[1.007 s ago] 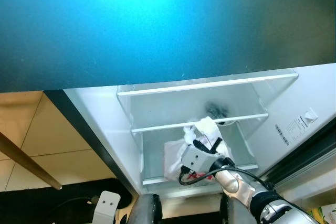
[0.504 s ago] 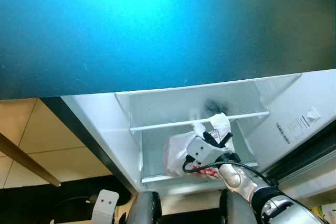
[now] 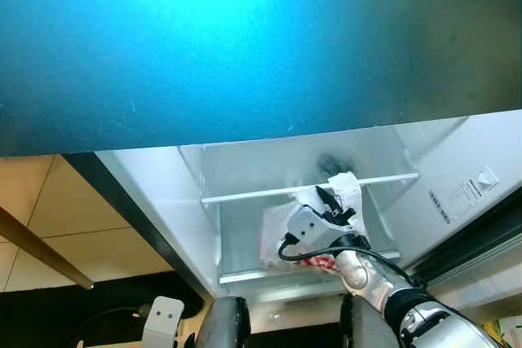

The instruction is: Restocking fridge

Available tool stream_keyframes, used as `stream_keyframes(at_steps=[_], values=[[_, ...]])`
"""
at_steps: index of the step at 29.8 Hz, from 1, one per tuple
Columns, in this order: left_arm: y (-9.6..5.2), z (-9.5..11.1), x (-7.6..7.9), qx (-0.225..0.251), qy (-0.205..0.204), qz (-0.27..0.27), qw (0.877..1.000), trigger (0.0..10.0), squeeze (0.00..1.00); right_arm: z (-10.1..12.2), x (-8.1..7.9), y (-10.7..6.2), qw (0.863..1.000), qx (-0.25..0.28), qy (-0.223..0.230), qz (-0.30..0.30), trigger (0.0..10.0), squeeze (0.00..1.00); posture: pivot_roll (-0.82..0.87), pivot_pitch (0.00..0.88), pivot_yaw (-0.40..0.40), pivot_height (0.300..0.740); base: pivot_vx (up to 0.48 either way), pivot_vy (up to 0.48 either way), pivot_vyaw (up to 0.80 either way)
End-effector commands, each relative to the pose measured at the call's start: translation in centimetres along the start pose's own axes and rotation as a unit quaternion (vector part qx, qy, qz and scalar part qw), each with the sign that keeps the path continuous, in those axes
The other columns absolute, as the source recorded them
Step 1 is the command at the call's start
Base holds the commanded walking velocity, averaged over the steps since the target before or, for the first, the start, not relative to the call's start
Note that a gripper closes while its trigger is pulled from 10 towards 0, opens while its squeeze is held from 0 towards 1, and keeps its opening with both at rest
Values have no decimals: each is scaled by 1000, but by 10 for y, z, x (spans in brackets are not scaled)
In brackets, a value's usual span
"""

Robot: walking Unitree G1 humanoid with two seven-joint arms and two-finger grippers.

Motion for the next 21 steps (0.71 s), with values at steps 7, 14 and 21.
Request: stream_keyframes(at_steps=[7,14,21], values=[[-3,-16,21,-25,1,-41,999,10000,0,-4,4,-1,1000,0,9,-5,10000,1000,42,295,-19,588,0,0,0],[-2,-14,22,-23,2,-42,999,10000,0,-4,1,-2,1000,-3,12,1,10000,1000,42,295,-19,588,0,0,0],[0,-13,25,-23,-2,-44,999,10000,0,-9,-20,-11,997,-15,31,73,10000,0,33,284,-20,588,0,0,0]])
Point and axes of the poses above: a point about 5 cm out from each wrist's last joint towards the gripper, its own y axis pointing out of the wrist towards the gripper, its own z axis along the axis of the wrist's last joint, x = y × z, the point moved 4 cm from there along y, pointing out of the wrist towards the gripper, and after that the axes turned 6 degrees about y, right-handed, at the moved point
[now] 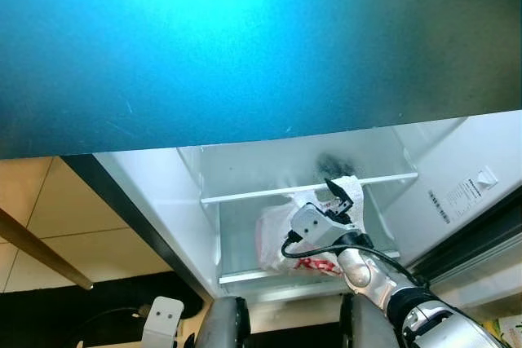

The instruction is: Restocking fridge

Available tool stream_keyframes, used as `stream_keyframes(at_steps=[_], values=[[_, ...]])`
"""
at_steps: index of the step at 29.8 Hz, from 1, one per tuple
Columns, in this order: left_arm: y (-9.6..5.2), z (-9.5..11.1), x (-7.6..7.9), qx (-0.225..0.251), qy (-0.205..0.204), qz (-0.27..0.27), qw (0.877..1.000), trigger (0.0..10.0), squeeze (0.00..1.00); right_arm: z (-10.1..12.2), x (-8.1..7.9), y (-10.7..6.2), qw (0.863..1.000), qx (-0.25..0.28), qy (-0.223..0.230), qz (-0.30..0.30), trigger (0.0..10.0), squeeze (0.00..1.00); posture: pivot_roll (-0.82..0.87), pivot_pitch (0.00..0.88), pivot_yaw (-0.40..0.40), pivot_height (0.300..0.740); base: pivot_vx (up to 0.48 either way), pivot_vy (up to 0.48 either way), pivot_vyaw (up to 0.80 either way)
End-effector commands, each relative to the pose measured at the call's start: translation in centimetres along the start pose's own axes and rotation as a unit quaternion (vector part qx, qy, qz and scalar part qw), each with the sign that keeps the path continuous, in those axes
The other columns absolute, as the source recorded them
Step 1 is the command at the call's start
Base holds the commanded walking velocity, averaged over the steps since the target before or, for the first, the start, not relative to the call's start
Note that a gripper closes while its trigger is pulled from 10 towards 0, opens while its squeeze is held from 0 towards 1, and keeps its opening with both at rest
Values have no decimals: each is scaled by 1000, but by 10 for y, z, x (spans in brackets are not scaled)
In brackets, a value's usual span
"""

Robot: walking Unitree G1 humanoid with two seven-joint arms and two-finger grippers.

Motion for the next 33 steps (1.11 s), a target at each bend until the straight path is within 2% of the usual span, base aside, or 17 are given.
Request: stream_keyframes(at_steps=[1,4,8,9,11,14,16,17,18,20,22,23,24,28,29,33], values=[[-1,-14,25,-25,-3,-43,999,10000,0,-6,-13,-7,1000,-8,12,27,10000,0,33,284,-20,588,0,0,0],[0,-15,26,-26,-5,-43,999,10000,0,-9,-22,-13,998,-5,21,57,10000,0,30,276,-18,588,0,0,0],[0,-15,26,-27,-5,-44,999,10000,0,-11,-23,-15,998,-4,31,61,10000,0,30,276,-18,588,0,0,0],[1,-15,26,-28,-4,-44,999,10000,0,-13,-18,-14,996,-17,62,60,10000,0,25,268,-11,588,0,0,0],[2,-15,26,-29,-4,-45,999,10000,0,-17,-14,-11,994,-36,88,63,10000,0,25,268,-11,588,0,0,0],[2,-14,25,-29,-3,-46,999,10000,0,-18,-9,-9,991,-44,104,65,10000,0,18,259,-2,588,0,0,0],[4,-13,25,-28,-2,-48,998,10000,0,-14,-7,-6,986,-34,121,108,10000,0,18,254,0,588,0,0,0],[4,-13,25,-28,-2,-48,998,10000,0,-14,-7,-6,986,-34,121,108,10000,0,18,254,0,588,0,0,0],[5,-12,25,-27,-2,-48,998,10000,0,-12,-9,-7,979,-30,125,156,10000,0,19,251,-1,588,0,0,0],[5,-11,25,-25,-2,-48,999,10000,0,-10,-14,-10,967,-24,139,212,10000,0,19,251,-1,588,0,0,0],[6,-11,24,-26,-2,-48,998,10000,0,-7,-19,-18,940,-17,187,285,10000,0,12,238,1,588,0,0,0],[6,-11,24,-26,-2,-49,998,10000,0,-5,-20,-22,931,-2,196,308,10000,0,12,238,1,588,0,0,0],[6,-11,24,-26,-2,-49,998,10000,0,-5,-20,-22,931,-2,196,308,10000,0,12,238,1,588,0,0,0],[7,-11,23,-28,-1,-50,998,10000,0,-13,-26,-43,877,-24,214,429,10000,0,2,225,7,588,0,0,0],[7,-11,23,-28,-1,-51,998,10000,0,-13,-25,-45,870,-26,220,440,10000,0,2,225,7,588,0,0,0],[8,-10,22,-28,-1,-51,998,10000,0,-13,-16,-43,867,-23,237,438,10000,0,2,219,7,588,0,0,0]])
Point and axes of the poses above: a point about 5 cm out from each wrist's last joint towards the gripper, its own y axis pointing out of the wrist towards the gripper, its own z axis along the axis of the wrist's last joint, x = y × z, the point moved 4 cm from there along y, pointing out of the wrist towards the gripper, and after that the axes turned 6 degrees about y, right-handed, at the moved point
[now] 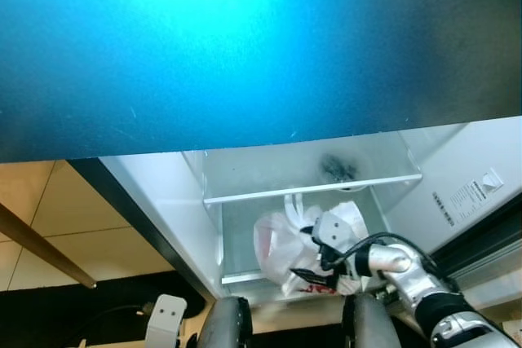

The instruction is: Restocking fridge

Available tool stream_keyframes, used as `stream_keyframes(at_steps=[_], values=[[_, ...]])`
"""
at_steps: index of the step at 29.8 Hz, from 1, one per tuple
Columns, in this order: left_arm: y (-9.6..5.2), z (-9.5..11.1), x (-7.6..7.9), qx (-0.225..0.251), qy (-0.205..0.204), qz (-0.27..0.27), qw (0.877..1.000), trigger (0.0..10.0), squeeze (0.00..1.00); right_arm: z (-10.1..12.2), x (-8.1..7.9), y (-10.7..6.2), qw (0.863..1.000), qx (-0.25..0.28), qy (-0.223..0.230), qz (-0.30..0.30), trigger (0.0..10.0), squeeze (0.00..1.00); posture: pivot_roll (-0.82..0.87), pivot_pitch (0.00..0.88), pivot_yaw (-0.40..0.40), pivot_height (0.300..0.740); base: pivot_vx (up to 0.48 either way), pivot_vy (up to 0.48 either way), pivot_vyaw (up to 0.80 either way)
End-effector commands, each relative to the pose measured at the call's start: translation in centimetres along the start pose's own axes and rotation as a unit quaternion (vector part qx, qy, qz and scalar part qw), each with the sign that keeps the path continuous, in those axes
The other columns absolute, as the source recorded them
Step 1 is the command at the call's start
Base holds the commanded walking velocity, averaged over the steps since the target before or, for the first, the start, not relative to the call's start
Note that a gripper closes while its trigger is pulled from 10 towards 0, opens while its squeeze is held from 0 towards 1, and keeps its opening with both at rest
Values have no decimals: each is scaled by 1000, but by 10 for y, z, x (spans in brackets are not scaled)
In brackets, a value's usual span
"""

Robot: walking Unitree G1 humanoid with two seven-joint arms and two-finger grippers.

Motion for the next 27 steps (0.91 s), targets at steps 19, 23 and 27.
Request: stream_keyframes(at_steps=[19,23,27], values=[[1,-6,18,-6,-1,-41,999,10000,0,32,-14,-36,976,53,128,167,10000,0,4,221,5,588,0,0,0],[2,-3,18,-2,-1,-42,999,10000,0,14,-35,-34,967,-1,141,211,2824,0,4,222,3,588,0,0,0],[4,0,18,2,-1,-42,999,10000,0,7,-47,-30,961,-12,157,226,0,0,5,214,2,588,0,0,0]])
Point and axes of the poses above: a point about 5 cm out from each wrist's last joint towards the gripper, its own y axis pointing out of the wrist towards the gripper, its own z axis along the axis of the wrist's last joint, x = y × z, the point moved 4 cm from there along y, pointing out of the wrist towards the gripper, and after that the axes turned 6 degrees about y, right-handed, at the moved point
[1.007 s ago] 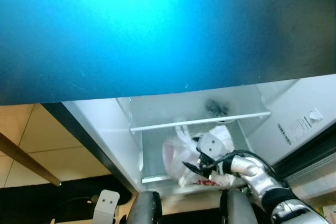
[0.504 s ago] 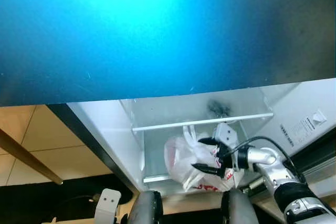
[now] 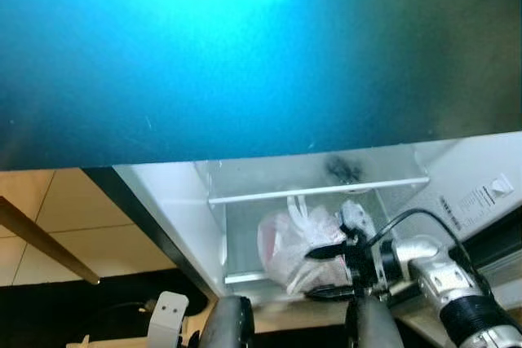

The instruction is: Restocking fridge

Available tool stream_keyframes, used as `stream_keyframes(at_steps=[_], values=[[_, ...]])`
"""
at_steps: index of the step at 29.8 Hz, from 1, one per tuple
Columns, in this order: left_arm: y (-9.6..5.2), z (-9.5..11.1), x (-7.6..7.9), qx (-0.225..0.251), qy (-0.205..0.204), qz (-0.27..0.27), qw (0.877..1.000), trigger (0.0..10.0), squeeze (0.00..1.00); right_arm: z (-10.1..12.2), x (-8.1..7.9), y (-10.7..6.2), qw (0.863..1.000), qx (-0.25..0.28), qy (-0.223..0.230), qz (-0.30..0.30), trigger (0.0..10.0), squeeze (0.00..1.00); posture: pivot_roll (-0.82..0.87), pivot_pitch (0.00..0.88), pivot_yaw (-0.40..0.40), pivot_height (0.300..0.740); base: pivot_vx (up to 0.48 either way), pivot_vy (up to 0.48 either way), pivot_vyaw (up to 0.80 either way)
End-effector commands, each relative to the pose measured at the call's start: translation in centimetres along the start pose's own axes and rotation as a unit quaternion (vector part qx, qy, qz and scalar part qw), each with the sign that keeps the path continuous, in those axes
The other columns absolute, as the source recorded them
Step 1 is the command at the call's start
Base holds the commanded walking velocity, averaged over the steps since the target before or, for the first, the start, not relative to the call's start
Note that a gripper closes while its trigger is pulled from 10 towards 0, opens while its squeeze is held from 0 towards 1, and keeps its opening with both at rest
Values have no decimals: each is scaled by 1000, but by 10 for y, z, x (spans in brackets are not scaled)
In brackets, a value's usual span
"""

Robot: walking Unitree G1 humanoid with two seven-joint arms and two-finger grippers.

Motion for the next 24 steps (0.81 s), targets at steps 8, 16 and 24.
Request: stream_keyframes(at_steps=[8,16,24], values=[[2,-4,15,-5,-1,-30,1000,10000,0,-7,37,-12,974,85,25,-209,10000,0,0,176,0,588,0,0,0],[6,0,12,-1,-7,-18,1000,10000,0,-33,65,-54,874,231,112,-413,10000,0,-19,110,10,588,0,0,0],[14,7,15,-4,-19,-16,1000,10000,0,-89,66,-71,797,228,182,-529,10000,0,-36,57,22,588,0,0,0]])
Point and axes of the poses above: a point about 5 cm out from each wrist's last joint towards the gripper, its own y axis pointing out of the wrist towards the gripper, its own z axis along the axis of the wrist's last joint, x = y × z, the point moved 4 cm from there along y, pointing out of the wrist towards the gripper, and after that the axes turned 6 degrees about y, right-handed, at the moved point
